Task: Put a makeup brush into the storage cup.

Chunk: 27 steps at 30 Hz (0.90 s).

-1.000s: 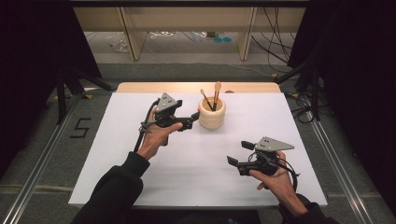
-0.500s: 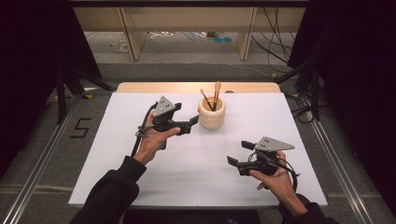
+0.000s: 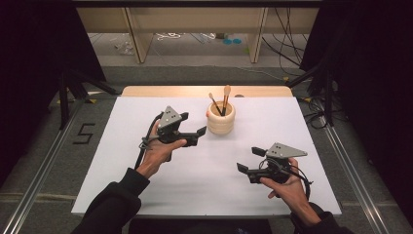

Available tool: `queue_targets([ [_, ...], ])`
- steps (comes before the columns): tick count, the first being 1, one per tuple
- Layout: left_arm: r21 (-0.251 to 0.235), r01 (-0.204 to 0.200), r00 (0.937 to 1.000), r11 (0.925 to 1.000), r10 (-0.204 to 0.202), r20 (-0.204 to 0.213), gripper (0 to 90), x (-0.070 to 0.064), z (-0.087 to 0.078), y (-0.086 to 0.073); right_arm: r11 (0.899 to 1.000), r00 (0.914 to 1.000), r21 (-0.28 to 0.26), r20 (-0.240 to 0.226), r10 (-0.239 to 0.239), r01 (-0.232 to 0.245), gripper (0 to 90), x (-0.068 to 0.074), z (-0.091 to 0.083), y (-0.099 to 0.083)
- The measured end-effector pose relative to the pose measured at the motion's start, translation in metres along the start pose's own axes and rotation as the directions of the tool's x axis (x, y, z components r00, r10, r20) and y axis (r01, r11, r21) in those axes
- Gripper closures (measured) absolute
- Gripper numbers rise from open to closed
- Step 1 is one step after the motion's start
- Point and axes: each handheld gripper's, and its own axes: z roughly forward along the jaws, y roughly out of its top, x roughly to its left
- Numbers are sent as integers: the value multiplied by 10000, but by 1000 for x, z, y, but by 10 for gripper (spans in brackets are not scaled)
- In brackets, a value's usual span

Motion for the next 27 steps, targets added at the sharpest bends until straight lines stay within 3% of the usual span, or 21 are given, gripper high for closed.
queue_targets([
  [14,100,-45,9997,9999,43,236,157,-10,-11,-11,10000,10000,1,25,6,-6,173,0,0,0],
  [27,235,-15,9998,9997,11,191,158,-13,-22,-22,10000,10000,10,25,4,-4,172,0,0,0],
])
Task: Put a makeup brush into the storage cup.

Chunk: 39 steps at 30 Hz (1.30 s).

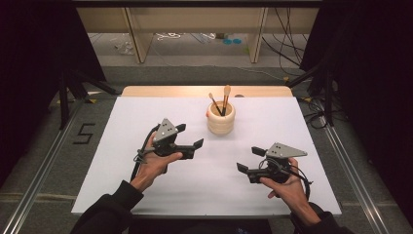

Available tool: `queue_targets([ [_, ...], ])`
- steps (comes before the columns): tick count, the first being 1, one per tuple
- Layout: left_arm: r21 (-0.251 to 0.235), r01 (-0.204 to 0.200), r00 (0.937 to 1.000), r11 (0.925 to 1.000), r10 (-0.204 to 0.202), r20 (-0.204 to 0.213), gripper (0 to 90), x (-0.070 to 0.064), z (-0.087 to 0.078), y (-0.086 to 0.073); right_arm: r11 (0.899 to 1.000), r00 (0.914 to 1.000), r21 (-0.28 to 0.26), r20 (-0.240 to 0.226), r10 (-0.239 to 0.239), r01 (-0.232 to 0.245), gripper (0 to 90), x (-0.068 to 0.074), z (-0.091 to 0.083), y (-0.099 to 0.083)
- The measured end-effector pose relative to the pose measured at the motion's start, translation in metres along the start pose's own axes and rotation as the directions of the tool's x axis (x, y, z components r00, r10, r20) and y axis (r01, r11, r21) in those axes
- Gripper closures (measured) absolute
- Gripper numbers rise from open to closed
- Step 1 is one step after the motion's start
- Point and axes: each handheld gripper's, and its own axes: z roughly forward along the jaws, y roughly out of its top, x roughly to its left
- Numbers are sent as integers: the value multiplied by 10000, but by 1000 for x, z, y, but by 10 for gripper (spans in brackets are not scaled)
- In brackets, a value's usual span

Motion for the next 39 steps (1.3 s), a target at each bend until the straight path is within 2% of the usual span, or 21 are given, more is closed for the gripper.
queue_targets([
  [5,75,1,10000,10000,-1,-29,158,-1,-4,-4,10000,10000,-15,14,-1,1,172,0,0,0],
  [7,123,-168,9998,9998,169,-86,158,-1,-6,-6,10000,10000,-18,-16,-9,9,172,0,0,0],
  [8,121,-145,9998,9998,147,-148,158,-1,-7,-7,9998,10000,-180,-30,-53,53,172,0,1,0],
  [10,166,-184,9997,9997,187,-140,158,-1,-9,-10,9998,10000,-180,-24,-47,47,172,0,1,0],
  [16,124,-207,9996,9997,209,-163,158,-2,-16,-13,9999,10000,-157,-44,-2,1,172,0,1,0],
  [17,87,-88,9998,9999,89,-192,158,-3,-17,-14,9999,10000,-138,-44,20,-21,172,0,1,0],
  [30,80,-316,9992,9995,317,-246,158,-8,-31,-20,9999,10000,-154,-59,48,-48,172,1,0,0],
  [32,95,-443,9988,9990,445,-222,157,-8,-32,-21,9999,9999,-92,-90,131,-132,172,2,0,1],
  [33,85,-417,9988,9991,419,-239,157,-9,-33,-22,9998,10000,189,21,71,-71,172,1,-3,1],
  [37,128,-390,9991,9992,392,-174,157,-12,-34,-26,9999,10000,150,16,50,-50,172,1,-3,1],
  [39,191,-481,9986,9987,485,-204,157,-12,-35,-27,9999,9999,-61,-60,103,-104,171,2,-1,1],
])
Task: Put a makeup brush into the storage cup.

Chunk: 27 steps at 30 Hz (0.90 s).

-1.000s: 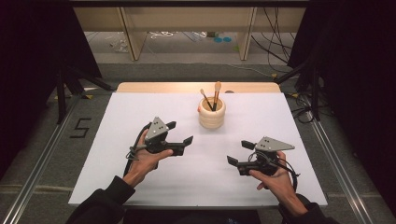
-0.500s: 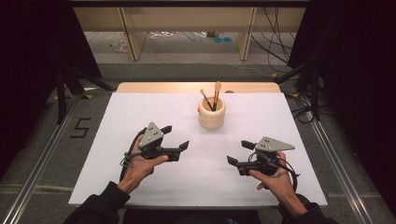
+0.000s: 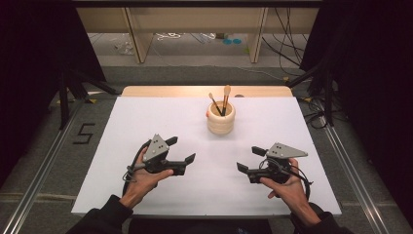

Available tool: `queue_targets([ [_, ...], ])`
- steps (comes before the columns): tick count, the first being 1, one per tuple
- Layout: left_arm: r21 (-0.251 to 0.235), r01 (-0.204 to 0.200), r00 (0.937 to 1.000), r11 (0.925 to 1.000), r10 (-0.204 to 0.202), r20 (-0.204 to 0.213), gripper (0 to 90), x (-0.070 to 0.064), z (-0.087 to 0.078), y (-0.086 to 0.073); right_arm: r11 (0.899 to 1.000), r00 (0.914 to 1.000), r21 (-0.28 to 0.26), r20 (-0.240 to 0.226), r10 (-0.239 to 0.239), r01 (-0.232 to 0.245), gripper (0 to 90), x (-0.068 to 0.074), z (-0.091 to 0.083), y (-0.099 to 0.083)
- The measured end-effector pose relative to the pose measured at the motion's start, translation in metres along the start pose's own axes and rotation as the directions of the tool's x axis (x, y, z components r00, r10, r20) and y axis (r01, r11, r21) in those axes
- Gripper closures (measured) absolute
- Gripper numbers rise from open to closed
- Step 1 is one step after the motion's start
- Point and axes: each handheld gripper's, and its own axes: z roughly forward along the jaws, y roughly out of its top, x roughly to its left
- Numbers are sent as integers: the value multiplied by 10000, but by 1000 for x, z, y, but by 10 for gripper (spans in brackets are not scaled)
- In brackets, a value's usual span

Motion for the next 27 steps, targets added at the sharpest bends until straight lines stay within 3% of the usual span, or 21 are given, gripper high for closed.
queue_targets([
  [6,115,-298,9996,9995,298,-4,158,-2,-2,-2,9999,10000,-149,-11,-84,84,171,-1,1,0],
  [11,104,-231,9997,9997,231,78,158,-5,-5,-3,9999,10000,134,-30,4,-4,171,0,-1,0],
  [16,116,-309,9995,9995,307,106,158,-6,-9,-4,9999,10000,104,-33,10,-9,171,0,-1,0],
  [21,145,2,9998,9999,-5,199,157,-9,-11,-7,10000,10000,89,-28,10,-10,170,0,-1,0],
  [22,218,-161,9997,9996,156,203,158,-9,-12,-8,9999,10000,114,-16,1,-1,170,0,-1,0],
  [27,322,-99,9997,9994,92,213,157,-11,-12,-11,10000,10000,94,-4,-4,4,170,0,-1,0],
])
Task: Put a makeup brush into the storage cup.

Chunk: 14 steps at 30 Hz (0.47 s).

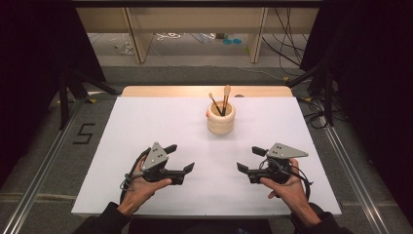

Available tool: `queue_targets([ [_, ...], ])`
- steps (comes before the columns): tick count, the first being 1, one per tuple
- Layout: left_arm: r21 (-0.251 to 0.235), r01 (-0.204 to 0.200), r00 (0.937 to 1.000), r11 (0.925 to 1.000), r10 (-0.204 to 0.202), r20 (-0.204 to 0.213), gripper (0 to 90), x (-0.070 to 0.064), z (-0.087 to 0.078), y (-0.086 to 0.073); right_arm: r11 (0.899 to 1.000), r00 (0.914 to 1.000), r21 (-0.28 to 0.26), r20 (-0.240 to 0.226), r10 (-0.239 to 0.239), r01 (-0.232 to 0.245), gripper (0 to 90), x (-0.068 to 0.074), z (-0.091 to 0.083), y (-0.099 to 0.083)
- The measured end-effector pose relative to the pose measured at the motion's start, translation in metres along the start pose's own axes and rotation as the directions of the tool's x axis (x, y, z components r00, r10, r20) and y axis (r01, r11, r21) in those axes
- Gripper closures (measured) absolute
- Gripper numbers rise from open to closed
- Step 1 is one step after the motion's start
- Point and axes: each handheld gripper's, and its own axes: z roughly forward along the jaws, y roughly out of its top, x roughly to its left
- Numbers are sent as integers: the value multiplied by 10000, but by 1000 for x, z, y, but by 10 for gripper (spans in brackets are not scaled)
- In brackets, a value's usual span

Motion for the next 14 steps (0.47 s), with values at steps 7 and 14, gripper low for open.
queue_targets([
  [7,54,-26,10000,10000,27,-40,158,2,0,-2,10000,10000,19,-14,3,-3,171,0,0,0],
  [14,25,24,9999,10000,-24,-102,158,3,-1,-1,10000,10000,8,-21,2,-2,170,0,0,0],
])
